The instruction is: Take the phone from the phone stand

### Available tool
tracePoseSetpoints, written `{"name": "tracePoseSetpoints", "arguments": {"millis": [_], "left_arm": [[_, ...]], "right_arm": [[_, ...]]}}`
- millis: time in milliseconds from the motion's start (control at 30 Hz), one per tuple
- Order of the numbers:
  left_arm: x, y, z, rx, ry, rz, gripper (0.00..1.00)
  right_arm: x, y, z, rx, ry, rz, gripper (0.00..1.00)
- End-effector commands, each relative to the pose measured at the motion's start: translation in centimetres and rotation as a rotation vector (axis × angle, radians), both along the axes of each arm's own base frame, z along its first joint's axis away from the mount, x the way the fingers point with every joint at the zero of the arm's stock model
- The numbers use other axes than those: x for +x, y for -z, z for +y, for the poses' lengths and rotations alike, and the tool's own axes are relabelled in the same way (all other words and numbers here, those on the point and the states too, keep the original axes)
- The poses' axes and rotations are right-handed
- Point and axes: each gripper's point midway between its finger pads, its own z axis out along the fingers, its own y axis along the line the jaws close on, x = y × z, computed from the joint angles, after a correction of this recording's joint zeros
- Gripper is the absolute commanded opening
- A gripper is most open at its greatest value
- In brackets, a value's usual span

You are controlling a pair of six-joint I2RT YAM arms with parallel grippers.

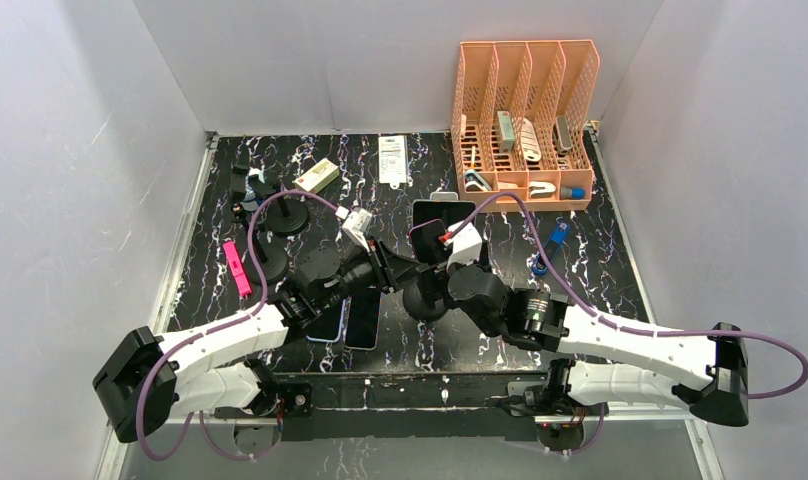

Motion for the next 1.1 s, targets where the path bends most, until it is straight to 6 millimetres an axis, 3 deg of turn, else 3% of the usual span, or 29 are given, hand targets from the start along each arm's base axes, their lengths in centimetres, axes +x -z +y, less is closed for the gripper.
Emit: {"name": "tracePoseSetpoints", "arguments": {"millis": [0, 233, 300, 433, 500, 667, 833, 1067], "left_arm": [[0.8, 1.9, 0.8, 0.074, -0.062, 0.036, 0.00], [0.5, 1.7, 0.8, 0.052, -0.053, 0.039, 0.00], [0.4, 1.8, 0.8, 0.051, -0.051, 0.039, 0.00], [0.3, 2.2, 1.4, 0.039, -0.061, 0.017, 0.00], [0.1, 2.9, 1.8, 0.027, -0.062, -0.006, 0.00], [-0.5, 4.5, 2.5, -0.048, -0.036, -0.043, 0.00], [-0.4, 4.2, 3.0, -0.129, -0.045, -0.032, 0.00], [-0.3, 4.0, 2.9, -0.155, -0.042, -0.023, 0.00]], "right_arm": [[0.9, -1.2, 0.5, 0.050, 0.037, -0.059, 0.94], [0.6, 0.3, 0.7, 0.028, 0.035, -0.019, 0.84], [0.6, 0.8, 0.4, 0.016, 0.050, -0.006, 0.69], [0.5, 0.9, -0.7, 0.033, 0.089, 0.003, 0.27], [0.5, 0.9, -1.3, 0.057, 0.100, 0.014, 0.02], [0.3, 2.4, -3.0, 0.063, 0.134, 0.069, 0.01], [0.2, 3.3, -4.0, 0.085, 0.151, 0.101, 0.01], [-0.2, 3.2, -3.4, 0.150, 0.106, 0.116, 0.01]]}}
